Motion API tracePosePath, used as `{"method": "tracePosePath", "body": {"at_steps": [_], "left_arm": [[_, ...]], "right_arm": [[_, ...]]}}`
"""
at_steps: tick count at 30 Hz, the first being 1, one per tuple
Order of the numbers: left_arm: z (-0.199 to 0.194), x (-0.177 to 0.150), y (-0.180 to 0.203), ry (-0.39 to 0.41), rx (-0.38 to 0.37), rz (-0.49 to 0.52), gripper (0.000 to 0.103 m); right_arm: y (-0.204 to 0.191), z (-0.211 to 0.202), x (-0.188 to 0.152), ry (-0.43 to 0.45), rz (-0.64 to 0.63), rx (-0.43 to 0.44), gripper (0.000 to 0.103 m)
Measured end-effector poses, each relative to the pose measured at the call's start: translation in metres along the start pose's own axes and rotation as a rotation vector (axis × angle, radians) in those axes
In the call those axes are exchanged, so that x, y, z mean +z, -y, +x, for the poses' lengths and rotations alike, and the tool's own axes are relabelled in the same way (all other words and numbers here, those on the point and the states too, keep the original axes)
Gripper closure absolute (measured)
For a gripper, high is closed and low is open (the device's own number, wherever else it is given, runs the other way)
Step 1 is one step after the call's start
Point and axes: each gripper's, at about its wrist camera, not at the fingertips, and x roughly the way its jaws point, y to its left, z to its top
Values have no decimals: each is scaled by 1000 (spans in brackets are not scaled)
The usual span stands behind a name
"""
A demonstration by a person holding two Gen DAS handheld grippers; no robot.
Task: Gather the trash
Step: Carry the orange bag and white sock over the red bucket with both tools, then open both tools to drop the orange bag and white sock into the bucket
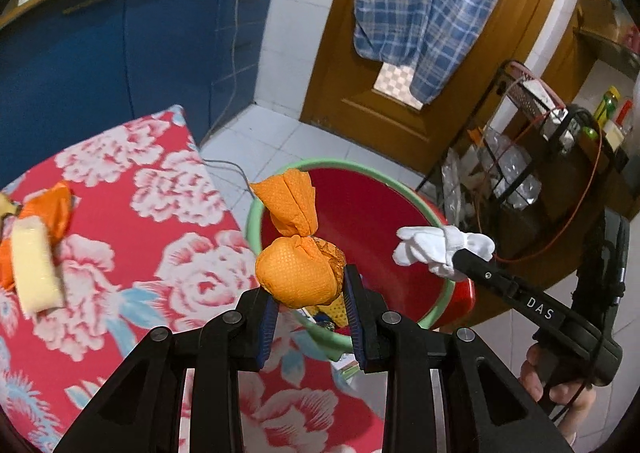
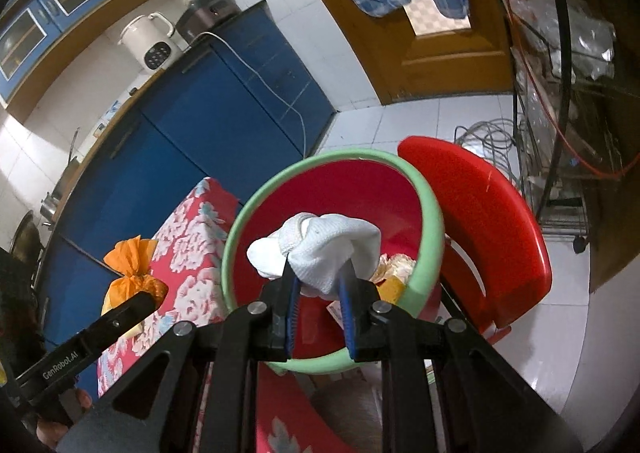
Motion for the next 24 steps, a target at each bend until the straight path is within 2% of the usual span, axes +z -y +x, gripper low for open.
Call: {"method": "tracePosePath", "body": {"at_steps": [7,16,24], "left_arm": [[24,-5,7,-55,2,2,71],[29,-6,11,-64,3,5,52],[19,-6,-2,-43,43,-25,51]], "right_arm": [[10,10,-1,-20,15,-2,78],[8,14,-4,-41,8,3,73],[-4,9,-7,-47,-14,11,69]]}}
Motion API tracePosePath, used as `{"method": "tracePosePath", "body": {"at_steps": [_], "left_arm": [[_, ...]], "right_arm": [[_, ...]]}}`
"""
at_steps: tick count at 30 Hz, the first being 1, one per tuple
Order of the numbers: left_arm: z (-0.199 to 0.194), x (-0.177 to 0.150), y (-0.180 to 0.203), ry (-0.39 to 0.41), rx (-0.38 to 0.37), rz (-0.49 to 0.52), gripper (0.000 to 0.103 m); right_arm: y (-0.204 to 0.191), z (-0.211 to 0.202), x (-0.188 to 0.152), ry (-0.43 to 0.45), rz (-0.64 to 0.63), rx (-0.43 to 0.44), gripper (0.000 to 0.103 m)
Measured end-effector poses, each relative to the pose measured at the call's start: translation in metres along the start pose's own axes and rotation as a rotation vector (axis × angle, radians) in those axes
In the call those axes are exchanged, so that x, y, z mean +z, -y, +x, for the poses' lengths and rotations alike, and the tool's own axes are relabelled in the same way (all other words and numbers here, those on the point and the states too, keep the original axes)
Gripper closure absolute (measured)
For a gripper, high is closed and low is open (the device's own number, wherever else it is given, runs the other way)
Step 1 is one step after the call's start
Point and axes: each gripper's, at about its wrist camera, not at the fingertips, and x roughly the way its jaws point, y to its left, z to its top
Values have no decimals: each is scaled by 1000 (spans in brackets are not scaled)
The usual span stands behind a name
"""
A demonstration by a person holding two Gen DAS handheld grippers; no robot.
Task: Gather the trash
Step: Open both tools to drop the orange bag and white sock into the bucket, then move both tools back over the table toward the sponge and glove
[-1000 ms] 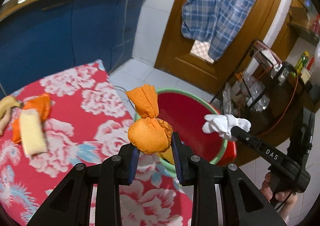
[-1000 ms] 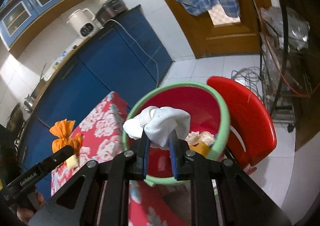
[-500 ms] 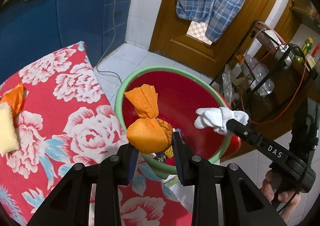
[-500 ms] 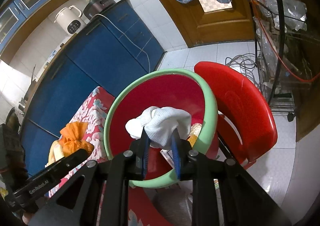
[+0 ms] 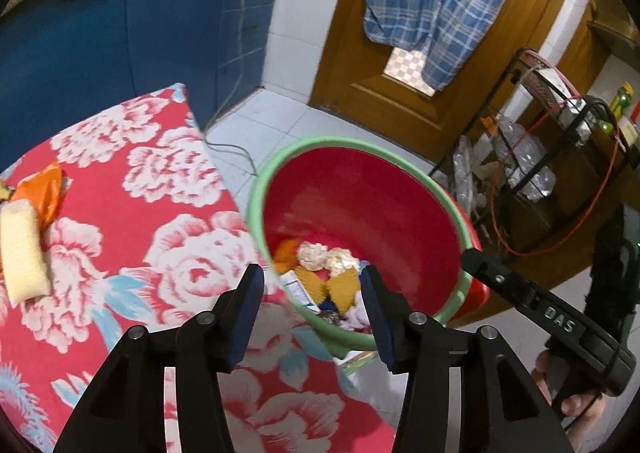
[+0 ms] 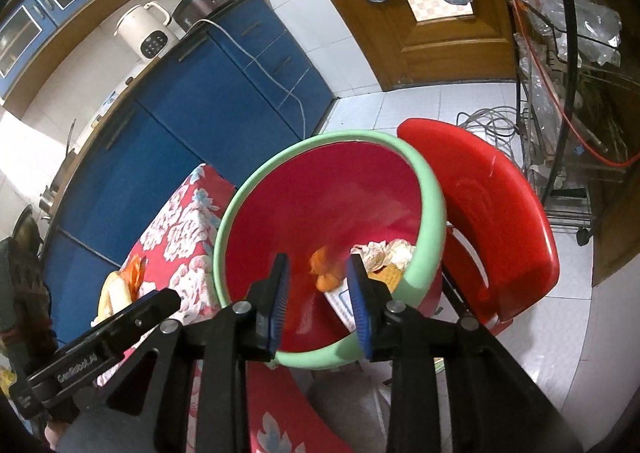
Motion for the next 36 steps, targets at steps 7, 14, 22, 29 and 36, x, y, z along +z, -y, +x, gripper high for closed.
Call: {"method": "tracePosePath", "body": {"at_steps": [7,14,22,29,36], "left_arm": [[-14,-1,-34,33,58,-63,51],[-33,-4,-81,82,126,-143,51],[-51,-10,-135,122,215,-259,51],[-60,-18,-176,141,304,-327,51],[-46,-25,-205,110,352,-377,51]], "right_arm": [[-19,-7,-5,11,-31,20,61],[-33,-10,-7,15,-58,27,61],[-36,2,-9,-12,-60,8,61],[-43,6,-11,-17,-80,0,61],[-48,10,-13,-24,-88,-14,61]]}}
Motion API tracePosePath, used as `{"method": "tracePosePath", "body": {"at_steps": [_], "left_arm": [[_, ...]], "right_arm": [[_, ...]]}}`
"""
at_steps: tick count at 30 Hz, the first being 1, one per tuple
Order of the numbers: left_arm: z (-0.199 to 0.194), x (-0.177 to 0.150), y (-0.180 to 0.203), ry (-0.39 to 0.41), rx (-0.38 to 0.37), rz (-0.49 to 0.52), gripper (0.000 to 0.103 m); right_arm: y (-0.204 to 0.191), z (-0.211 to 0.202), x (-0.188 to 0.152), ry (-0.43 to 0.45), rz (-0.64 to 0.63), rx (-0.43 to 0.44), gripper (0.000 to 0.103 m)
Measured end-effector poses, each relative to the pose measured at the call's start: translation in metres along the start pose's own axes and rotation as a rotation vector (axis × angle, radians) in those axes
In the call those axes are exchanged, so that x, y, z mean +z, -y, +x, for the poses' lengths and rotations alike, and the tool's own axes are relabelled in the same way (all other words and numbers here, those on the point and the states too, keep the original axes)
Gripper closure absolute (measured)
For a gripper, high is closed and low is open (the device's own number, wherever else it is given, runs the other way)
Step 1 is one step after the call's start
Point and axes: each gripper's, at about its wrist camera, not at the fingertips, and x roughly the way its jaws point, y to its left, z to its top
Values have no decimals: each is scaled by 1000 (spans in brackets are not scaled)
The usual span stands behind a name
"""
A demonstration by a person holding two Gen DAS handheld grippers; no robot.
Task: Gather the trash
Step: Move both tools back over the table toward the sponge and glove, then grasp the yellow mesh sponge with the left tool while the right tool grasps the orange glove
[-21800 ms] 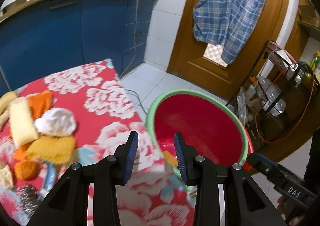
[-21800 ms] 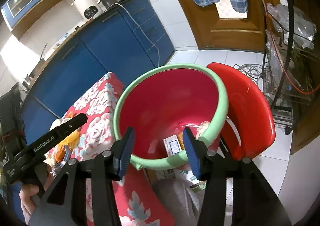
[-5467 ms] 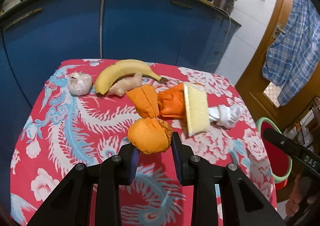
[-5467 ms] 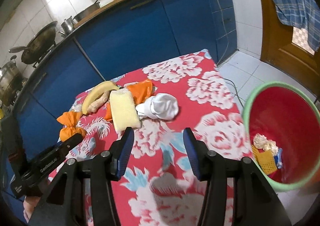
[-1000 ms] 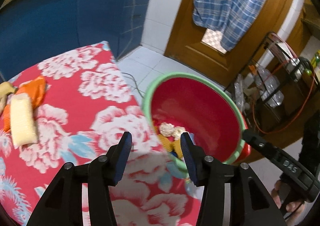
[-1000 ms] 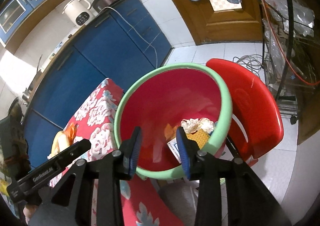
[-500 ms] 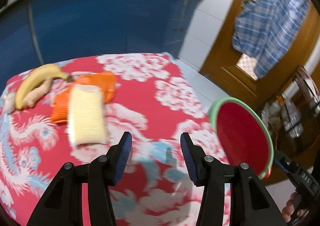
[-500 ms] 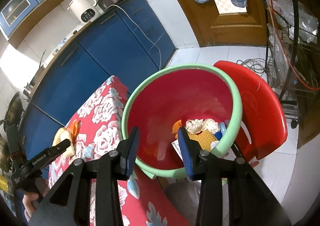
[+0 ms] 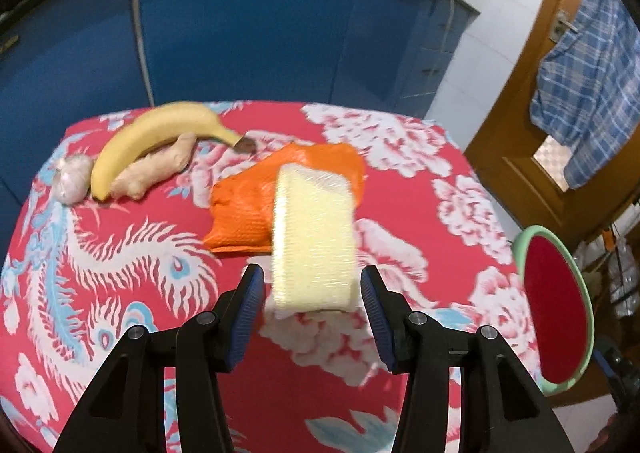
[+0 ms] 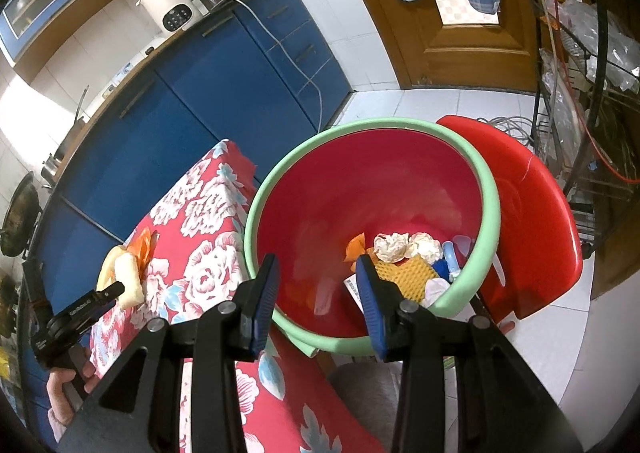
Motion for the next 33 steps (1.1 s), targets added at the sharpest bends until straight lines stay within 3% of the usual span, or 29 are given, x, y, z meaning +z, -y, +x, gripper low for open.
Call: {"method": "tracePosePath", "body": {"at_steps": [7,10,22,33], "left_arm": [[15,-1,2,-13,-21,12,51],[17,-2,5,-22,-82,15,76],[-16,-15,-5,-2,-136,10,78],[-67,-11,-51,96,-47,-24,78]], "right_arm": [[-4,5,1,-9,-11,-15,61],[-6,6,2,-17,-15,-18,61],[-31,-5,-4,-10,-59,5,61],[-101,-12,-13,-27,-180,101,61]]}}
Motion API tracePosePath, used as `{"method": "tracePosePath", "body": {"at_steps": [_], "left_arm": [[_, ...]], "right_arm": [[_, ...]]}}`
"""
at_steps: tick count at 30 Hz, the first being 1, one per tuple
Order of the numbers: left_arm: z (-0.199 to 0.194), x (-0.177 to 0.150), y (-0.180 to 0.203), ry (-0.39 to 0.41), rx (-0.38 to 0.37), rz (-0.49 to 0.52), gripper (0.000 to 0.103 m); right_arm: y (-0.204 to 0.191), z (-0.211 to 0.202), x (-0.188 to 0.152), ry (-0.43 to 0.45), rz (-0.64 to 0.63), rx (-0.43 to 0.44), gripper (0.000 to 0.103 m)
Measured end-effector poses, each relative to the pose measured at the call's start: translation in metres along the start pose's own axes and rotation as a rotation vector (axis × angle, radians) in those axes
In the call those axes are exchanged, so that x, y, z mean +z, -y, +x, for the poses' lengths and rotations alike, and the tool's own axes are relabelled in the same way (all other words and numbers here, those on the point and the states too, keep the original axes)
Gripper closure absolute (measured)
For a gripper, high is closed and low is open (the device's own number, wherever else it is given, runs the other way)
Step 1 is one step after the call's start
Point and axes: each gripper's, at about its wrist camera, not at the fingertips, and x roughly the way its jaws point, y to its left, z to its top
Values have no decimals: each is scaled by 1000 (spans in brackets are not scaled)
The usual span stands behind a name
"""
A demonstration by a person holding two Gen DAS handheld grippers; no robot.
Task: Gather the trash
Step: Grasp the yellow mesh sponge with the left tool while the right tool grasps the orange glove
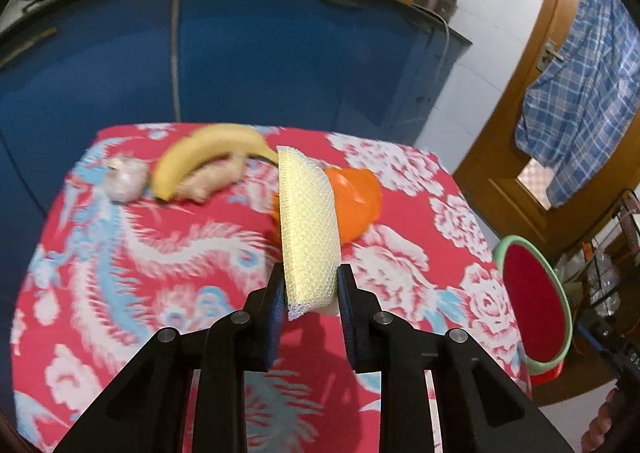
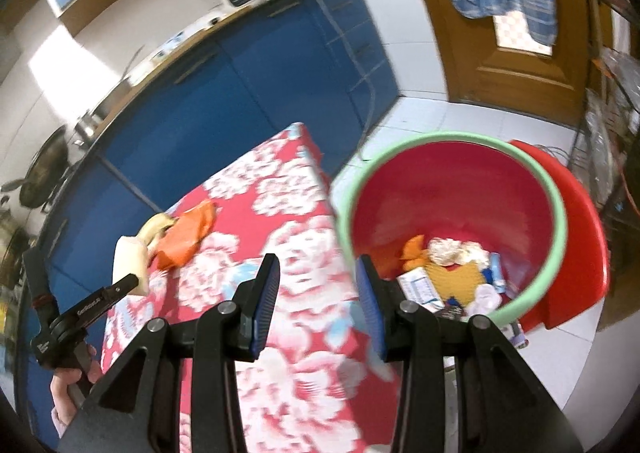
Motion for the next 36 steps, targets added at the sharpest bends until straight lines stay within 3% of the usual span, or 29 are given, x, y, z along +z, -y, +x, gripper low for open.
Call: {"method": "tracePosePath", "body": {"at_steps": [11,21,24,31,36], "left_arm": [[-22,6,-47,60,36,-66,78],[-12,6,-81,67,44,-130,78],[-8,5,-90,68,51,-145,78],[6,5,-111,62,46,-195,78],[14,3,-118,61,41,-218,78]], "right_arm": [[-89,34,-5,-66,-136,83,61],[-160,93,-6,-137,-231,141,61],[-175,114,-9,-159,-261,133,60],[-201,157,-12,-192,-322,120,44],[-214,182,-15,-208,-367,81,44]]}}
